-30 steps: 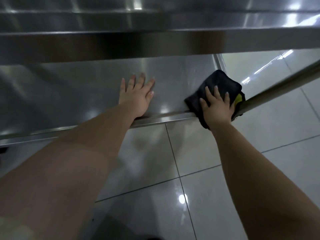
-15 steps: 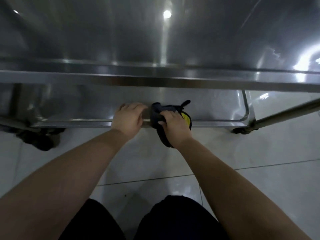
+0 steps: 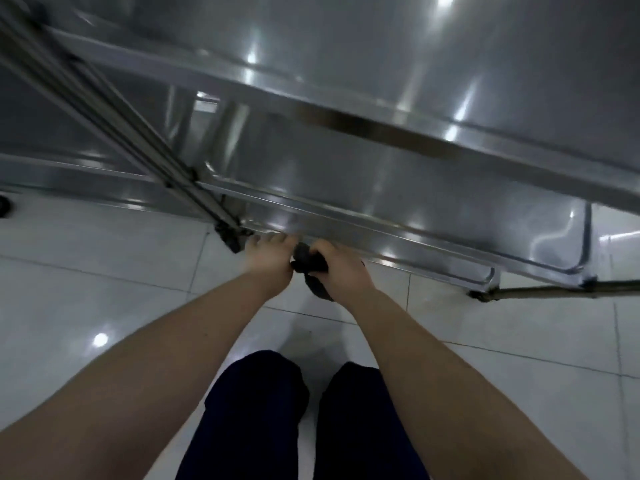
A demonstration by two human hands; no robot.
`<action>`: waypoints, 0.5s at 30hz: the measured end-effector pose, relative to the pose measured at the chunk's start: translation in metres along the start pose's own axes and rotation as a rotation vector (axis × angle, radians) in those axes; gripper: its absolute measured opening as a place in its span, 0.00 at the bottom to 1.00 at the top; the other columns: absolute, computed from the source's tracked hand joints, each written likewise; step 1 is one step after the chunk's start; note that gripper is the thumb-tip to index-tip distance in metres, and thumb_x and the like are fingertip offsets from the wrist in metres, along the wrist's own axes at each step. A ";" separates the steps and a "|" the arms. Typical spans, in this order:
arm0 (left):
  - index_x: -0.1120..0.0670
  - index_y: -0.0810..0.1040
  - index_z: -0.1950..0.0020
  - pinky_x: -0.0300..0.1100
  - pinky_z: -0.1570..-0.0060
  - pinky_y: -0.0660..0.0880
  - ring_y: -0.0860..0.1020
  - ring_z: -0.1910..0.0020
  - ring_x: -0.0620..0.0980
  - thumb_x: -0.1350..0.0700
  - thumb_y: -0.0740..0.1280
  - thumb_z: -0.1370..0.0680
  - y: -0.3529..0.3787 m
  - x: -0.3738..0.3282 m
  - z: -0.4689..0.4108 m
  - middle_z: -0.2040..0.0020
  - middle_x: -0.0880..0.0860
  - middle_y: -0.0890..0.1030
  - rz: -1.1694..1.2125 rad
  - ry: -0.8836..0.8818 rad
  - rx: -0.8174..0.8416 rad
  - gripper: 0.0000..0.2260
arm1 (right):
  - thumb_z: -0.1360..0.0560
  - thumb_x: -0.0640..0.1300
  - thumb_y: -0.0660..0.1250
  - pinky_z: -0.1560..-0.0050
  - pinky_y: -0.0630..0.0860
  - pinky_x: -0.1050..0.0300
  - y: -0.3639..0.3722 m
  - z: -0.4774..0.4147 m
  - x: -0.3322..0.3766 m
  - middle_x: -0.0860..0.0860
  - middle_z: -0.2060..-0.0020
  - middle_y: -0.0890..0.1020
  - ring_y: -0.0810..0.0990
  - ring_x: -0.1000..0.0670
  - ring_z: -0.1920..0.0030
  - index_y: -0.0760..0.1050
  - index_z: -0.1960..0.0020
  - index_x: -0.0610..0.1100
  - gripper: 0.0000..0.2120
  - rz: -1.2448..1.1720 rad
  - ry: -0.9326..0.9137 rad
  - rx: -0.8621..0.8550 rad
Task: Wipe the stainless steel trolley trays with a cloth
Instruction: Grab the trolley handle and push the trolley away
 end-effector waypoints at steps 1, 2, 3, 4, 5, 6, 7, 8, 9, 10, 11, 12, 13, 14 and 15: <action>0.47 0.66 0.27 0.50 0.31 0.59 0.67 0.30 0.53 0.56 0.64 0.24 -0.022 0.008 0.018 0.31 0.50 0.72 0.018 0.011 -0.026 0.25 | 0.30 0.39 0.72 0.56 0.64 0.56 -0.012 0.009 0.025 0.46 0.48 0.79 0.75 0.43 0.48 0.75 0.46 0.43 0.14 -0.002 -0.021 -0.002; 0.46 0.67 0.28 0.50 0.31 0.57 0.67 0.31 0.53 0.57 0.65 0.25 -0.046 0.016 0.036 0.31 0.50 0.73 0.028 0.022 -0.060 0.25 | 0.30 0.39 0.72 0.56 0.64 0.55 -0.024 0.017 0.052 0.46 0.48 0.78 0.75 0.43 0.48 0.75 0.46 0.42 0.13 0.008 -0.050 0.005; 0.46 0.67 0.28 0.50 0.31 0.56 0.68 0.31 0.53 0.57 0.65 0.26 -0.071 0.023 0.054 0.32 0.50 0.74 0.024 0.035 -0.097 0.26 | 0.29 0.39 0.72 0.55 0.65 0.55 -0.037 0.025 0.079 0.45 0.48 0.78 0.75 0.42 0.48 0.75 0.45 0.41 0.13 0.036 -0.086 0.020; 0.46 0.68 0.29 0.51 0.31 0.55 0.68 0.32 0.53 0.58 0.65 0.26 -0.097 0.030 0.070 0.33 0.49 0.74 0.014 0.044 -0.126 0.26 | 0.29 0.38 0.71 0.54 0.65 0.54 -0.050 0.032 0.106 0.44 0.48 0.78 0.74 0.42 0.47 0.75 0.44 0.41 0.14 0.077 -0.127 0.035; 0.46 0.68 0.29 0.51 0.31 0.54 0.68 0.33 0.53 0.58 0.65 0.27 -0.123 0.037 0.087 0.34 0.49 0.74 0.005 0.048 -0.143 0.26 | 0.29 0.38 0.71 0.54 0.64 0.54 -0.063 0.040 0.134 0.44 0.47 0.78 0.74 0.41 0.46 0.75 0.43 0.42 0.15 0.121 -0.166 0.041; 0.46 0.68 0.29 0.51 0.31 0.53 0.69 0.33 0.53 0.58 0.65 0.26 -0.150 0.045 0.102 0.34 0.49 0.74 0.001 0.046 -0.161 0.25 | 0.29 0.39 0.70 0.55 0.62 0.55 -0.077 0.047 0.160 0.44 0.47 0.78 0.74 0.41 0.46 0.75 0.42 0.43 0.15 0.168 -0.199 0.038; 0.46 0.68 0.29 0.52 0.31 0.53 0.69 0.33 0.53 0.58 0.65 0.26 -0.177 0.053 0.117 0.34 0.49 0.74 0.003 0.036 -0.192 0.25 | 0.28 0.39 0.70 0.54 0.61 0.55 -0.092 0.053 0.187 0.44 0.46 0.77 0.73 0.42 0.45 0.75 0.41 0.44 0.16 0.218 -0.231 0.038; 0.47 0.69 0.30 0.52 0.31 0.52 0.70 0.33 0.53 0.58 0.66 0.26 -0.205 0.061 0.133 0.34 0.49 0.75 0.010 0.023 -0.233 0.25 | 0.28 0.40 0.70 0.53 0.61 0.55 -0.105 0.059 0.213 0.45 0.45 0.77 0.73 0.42 0.44 0.74 0.40 0.45 0.17 0.263 -0.264 0.042; 0.48 0.71 0.30 0.53 0.31 0.52 0.71 0.34 0.53 0.58 0.66 0.26 -0.233 0.069 0.148 0.34 0.50 0.75 0.017 0.013 -0.284 0.24 | 0.28 0.41 0.70 0.50 0.63 0.53 -0.119 0.064 0.239 0.45 0.44 0.77 0.72 0.42 0.43 0.74 0.39 0.45 0.17 0.304 -0.303 0.041; 0.48 0.72 0.31 0.53 0.31 0.53 0.71 0.35 0.54 0.57 0.67 0.27 -0.260 0.077 0.162 0.35 0.50 0.76 0.022 0.005 -0.335 0.24 | 0.28 0.41 0.69 0.47 0.64 0.51 -0.132 0.069 0.264 0.45 0.43 0.77 0.72 0.42 0.42 0.73 0.39 0.45 0.18 0.343 -0.348 0.037; 0.49 0.74 0.33 0.54 0.32 0.54 0.72 0.36 0.55 0.57 0.68 0.28 -0.286 0.085 0.176 0.36 0.51 0.77 0.021 0.000 -0.383 0.23 | 0.27 0.40 0.69 0.45 0.64 0.51 -0.145 0.074 0.287 0.45 0.43 0.76 0.72 0.42 0.42 0.73 0.38 0.45 0.18 0.382 -0.392 0.028; 0.49 0.75 0.34 0.55 0.33 0.55 0.73 0.37 0.56 0.57 0.69 0.29 -0.311 0.093 0.187 0.37 0.52 0.77 0.006 0.002 -0.429 0.23 | 0.27 0.40 0.69 0.44 0.64 0.51 -0.158 0.077 0.310 0.45 0.43 0.76 0.72 0.42 0.42 0.72 0.38 0.45 0.18 0.423 -0.431 0.009; 0.50 0.76 0.35 0.56 0.33 0.57 0.73 0.37 0.56 0.57 0.69 0.29 -0.333 0.101 0.197 0.38 0.52 0.77 -0.023 0.003 -0.462 0.22 | 0.27 0.40 0.69 0.43 0.64 0.51 -0.171 0.078 0.330 0.45 0.42 0.75 0.72 0.42 0.42 0.72 0.37 0.45 0.19 0.459 -0.466 -0.016; 0.50 0.76 0.35 0.56 0.34 0.57 0.72 0.37 0.57 0.56 0.69 0.29 -0.354 0.109 0.205 0.38 0.53 0.77 -0.060 0.001 -0.478 0.22 | 0.27 0.40 0.69 0.44 0.63 0.52 -0.184 0.079 0.350 0.45 0.42 0.75 0.71 0.42 0.41 0.71 0.37 0.45 0.20 0.484 -0.496 -0.046; 0.50 0.75 0.35 0.56 0.34 0.58 0.71 0.37 0.57 0.54 0.68 0.28 -0.373 0.117 0.212 0.38 0.53 0.76 -0.096 -0.004 -0.487 0.21 | 0.27 0.39 0.69 0.44 0.63 0.54 -0.196 0.079 0.368 0.45 0.41 0.74 0.70 0.42 0.41 0.71 0.36 0.45 0.20 0.497 -0.520 -0.073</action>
Point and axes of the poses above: each hand's wrist, its own z-axis away from the middle knuckle, its own y-axis out of the palm, x = y × z, the point moved 6 cm from there along -z, towards the middle knuckle
